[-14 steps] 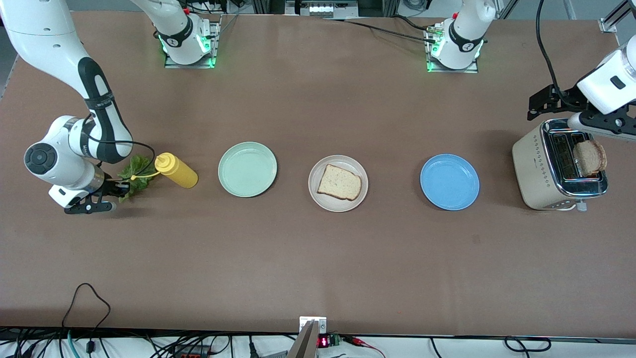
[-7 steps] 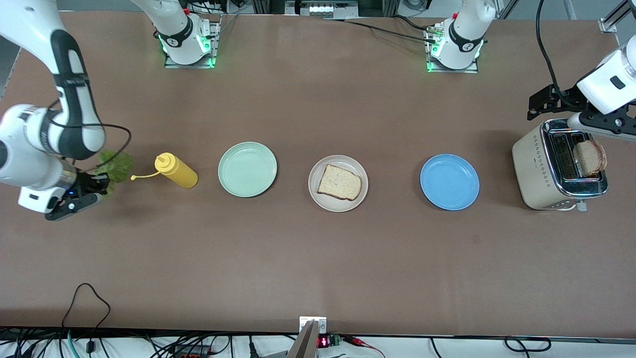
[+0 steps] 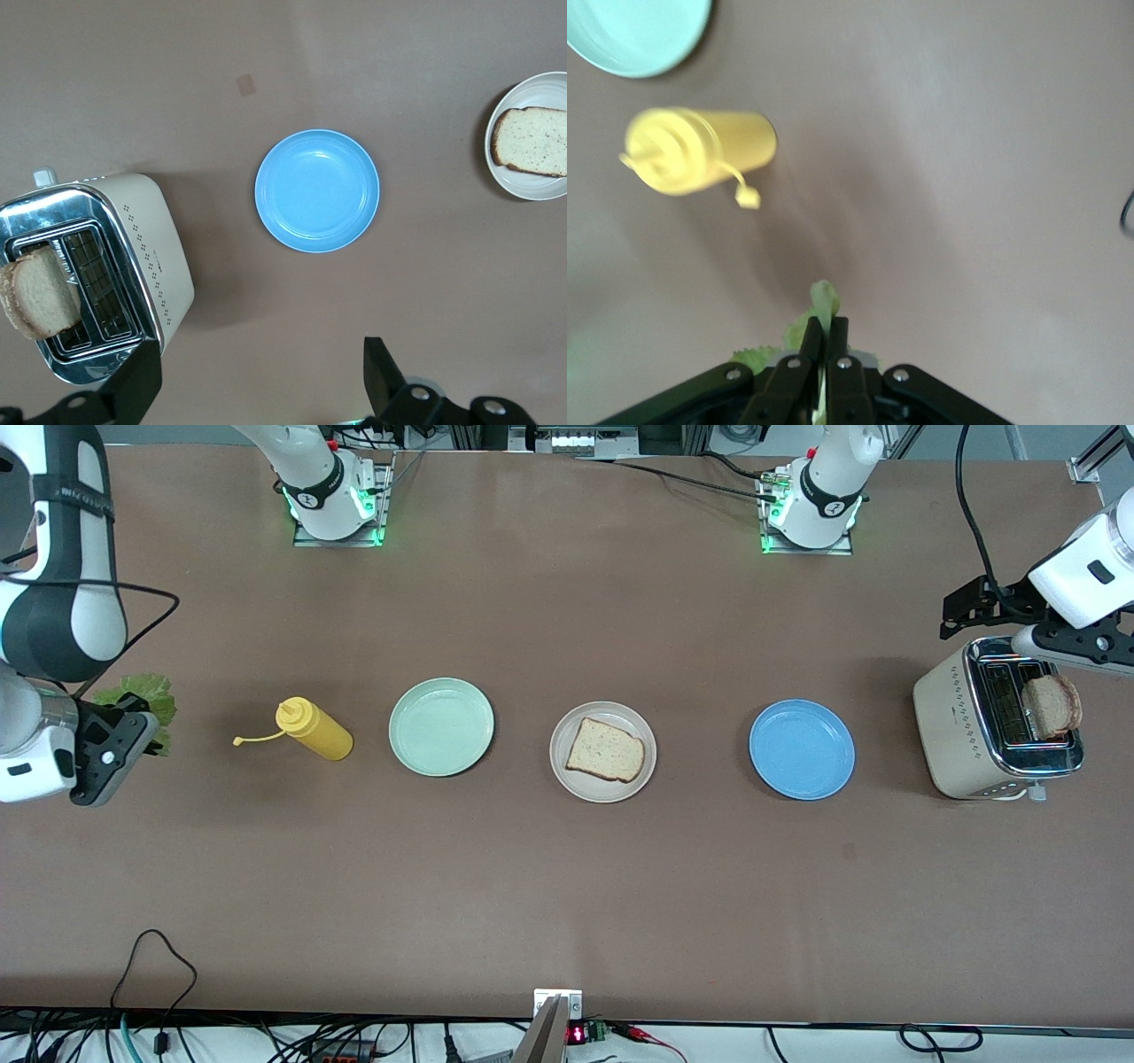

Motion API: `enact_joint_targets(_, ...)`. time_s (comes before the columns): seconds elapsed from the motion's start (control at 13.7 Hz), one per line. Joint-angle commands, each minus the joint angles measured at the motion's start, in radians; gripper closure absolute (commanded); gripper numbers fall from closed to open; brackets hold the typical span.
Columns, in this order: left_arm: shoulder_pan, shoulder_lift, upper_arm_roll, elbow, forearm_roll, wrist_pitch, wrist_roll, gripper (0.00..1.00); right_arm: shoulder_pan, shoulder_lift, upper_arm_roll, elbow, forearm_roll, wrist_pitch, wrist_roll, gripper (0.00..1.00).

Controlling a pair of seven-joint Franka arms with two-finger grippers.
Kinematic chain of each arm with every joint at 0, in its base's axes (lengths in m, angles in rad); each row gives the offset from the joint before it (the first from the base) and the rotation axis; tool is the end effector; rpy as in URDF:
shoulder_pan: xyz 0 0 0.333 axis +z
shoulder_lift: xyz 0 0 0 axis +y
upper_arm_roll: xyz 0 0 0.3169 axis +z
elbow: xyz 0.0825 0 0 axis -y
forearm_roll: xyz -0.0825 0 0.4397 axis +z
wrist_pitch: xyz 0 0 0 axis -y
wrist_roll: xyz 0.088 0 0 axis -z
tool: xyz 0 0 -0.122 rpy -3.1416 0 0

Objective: Make sandwich in beige plate with both arms
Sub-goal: 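Carry the lettuce onto the bread on the beige plate and release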

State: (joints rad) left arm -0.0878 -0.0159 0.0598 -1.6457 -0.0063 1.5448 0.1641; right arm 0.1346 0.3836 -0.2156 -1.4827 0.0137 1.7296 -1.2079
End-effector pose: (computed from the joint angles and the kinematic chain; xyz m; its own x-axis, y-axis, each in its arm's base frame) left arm 0.5983 -0.0173 0.5786 0.9781 -0.1911 -0.0826 -0.1900 -0.9816 0.0210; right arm 0.7087 -0.0383 0.4193 0.4159 0.9030 -0.1079 0.8997 -0.4259 -0.0956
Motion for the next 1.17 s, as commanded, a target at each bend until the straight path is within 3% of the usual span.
enact_joint_targets(0.0, 0.000, -0.006, 0.002, -0.002, -0.014, -0.009, -0.009, 0.00, 0.075, -0.032, -0.004, 0.013, 0.035, -0.027, -0.045, 1.00)
enact_joint_targets(0.66, 0.002, -0.006, 0.002, -0.002, -0.014, -0.012, -0.009, 0.00, 0.405, 0.007, -0.004, 0.051, 0.294, -0.018, -0.025, 1.00)
enact_joint_targets(0.88, 0.002, -0.006, 0.002, -0.003, -0.014, -0.012, -0.009, 0.00, 0.494, 0.066, -0.002, 0.056, 0.350, 0.092, 0.053, 1.00)
enact_joint_targets(1.09, 0.002, -0.006, 0.002, -0.002, -0.014, -0.012, -0.009, 0.00, 0.592, 0.148, -0.004, 0.056, 0.397, 0.285, 0.108, 1.00)
